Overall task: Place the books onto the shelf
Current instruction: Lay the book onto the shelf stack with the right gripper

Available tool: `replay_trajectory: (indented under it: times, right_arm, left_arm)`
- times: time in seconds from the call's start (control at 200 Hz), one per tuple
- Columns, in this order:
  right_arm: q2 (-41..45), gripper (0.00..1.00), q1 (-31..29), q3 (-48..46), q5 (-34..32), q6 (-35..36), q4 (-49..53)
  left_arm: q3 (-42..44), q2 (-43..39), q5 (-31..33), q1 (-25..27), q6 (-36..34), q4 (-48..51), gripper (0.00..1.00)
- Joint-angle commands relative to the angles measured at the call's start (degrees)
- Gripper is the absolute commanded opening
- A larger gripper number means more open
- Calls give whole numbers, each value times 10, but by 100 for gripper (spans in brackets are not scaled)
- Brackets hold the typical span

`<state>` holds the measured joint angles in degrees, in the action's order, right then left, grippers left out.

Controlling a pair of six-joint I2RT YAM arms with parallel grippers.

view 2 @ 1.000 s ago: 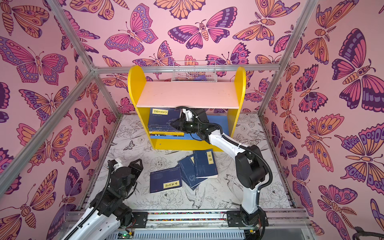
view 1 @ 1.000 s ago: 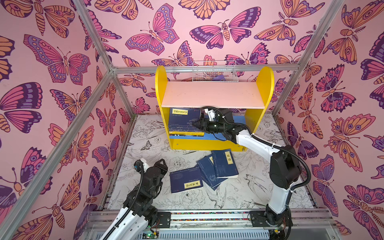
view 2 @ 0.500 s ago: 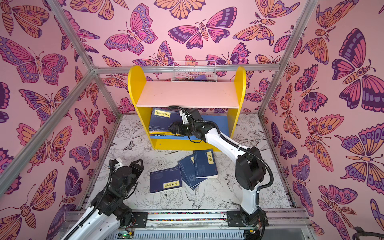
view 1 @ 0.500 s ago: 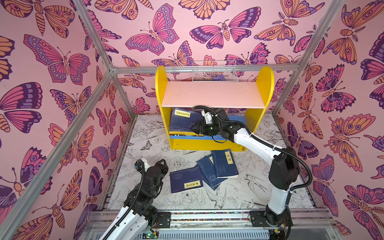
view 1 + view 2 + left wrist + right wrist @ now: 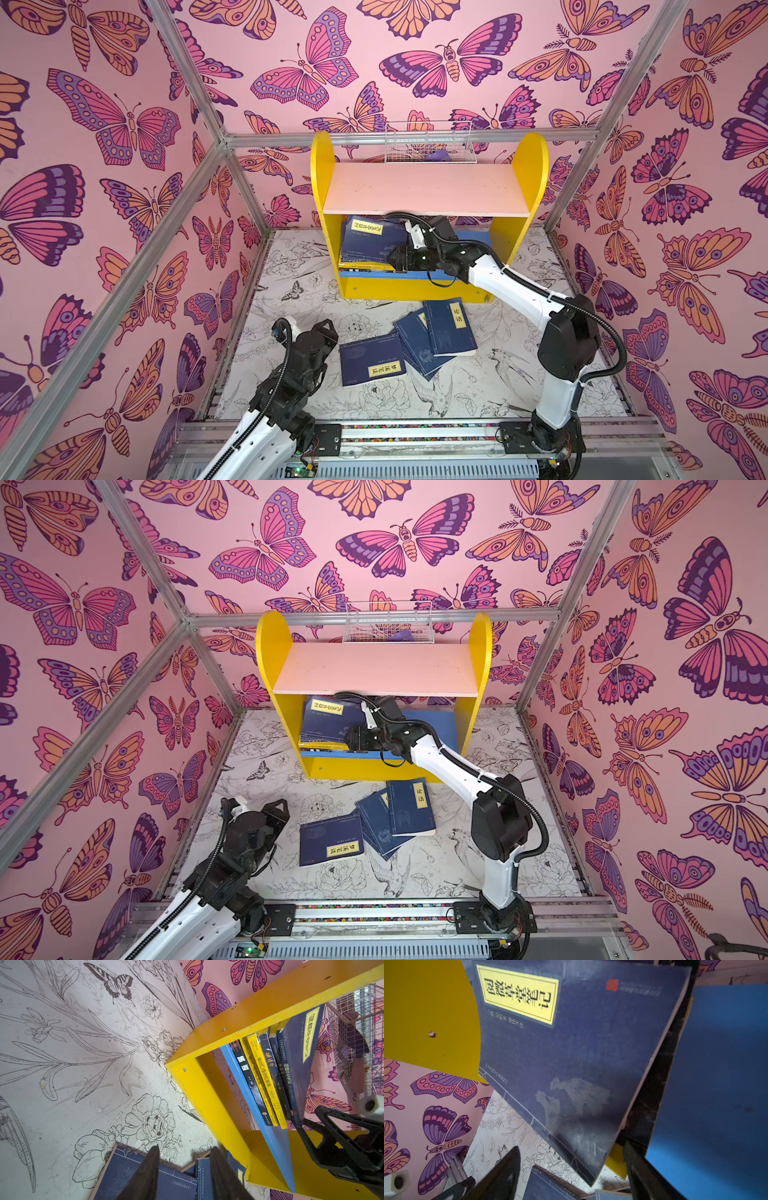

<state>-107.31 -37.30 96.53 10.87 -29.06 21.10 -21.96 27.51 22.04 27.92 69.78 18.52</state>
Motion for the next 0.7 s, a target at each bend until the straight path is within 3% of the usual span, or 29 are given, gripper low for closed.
replay_trajectory:
  times: [0.0,0.235,0.341,0.526,0.696]
  right_arm:
    - [47,80,13,19,-39,26,-28]
    - [86,79,10,-35,-50,85,-44]
    - [86,80,10,-43,-84,107,-22]
    - [68,78,18,-44,-93,108,-40]
    - [57,75,22,-47,-43,93,-66]
  left_arm:
    - [-14,2,-5,-1,2,12,43]
    - [-16,6,-8,-1,-1,12,43]
    - [-16,9,-10,-1,-3,8,43]
    - [-17,34,-57,-1,-73,-67,42]
    - [-33,91,-110,-1,-126,-131,42]
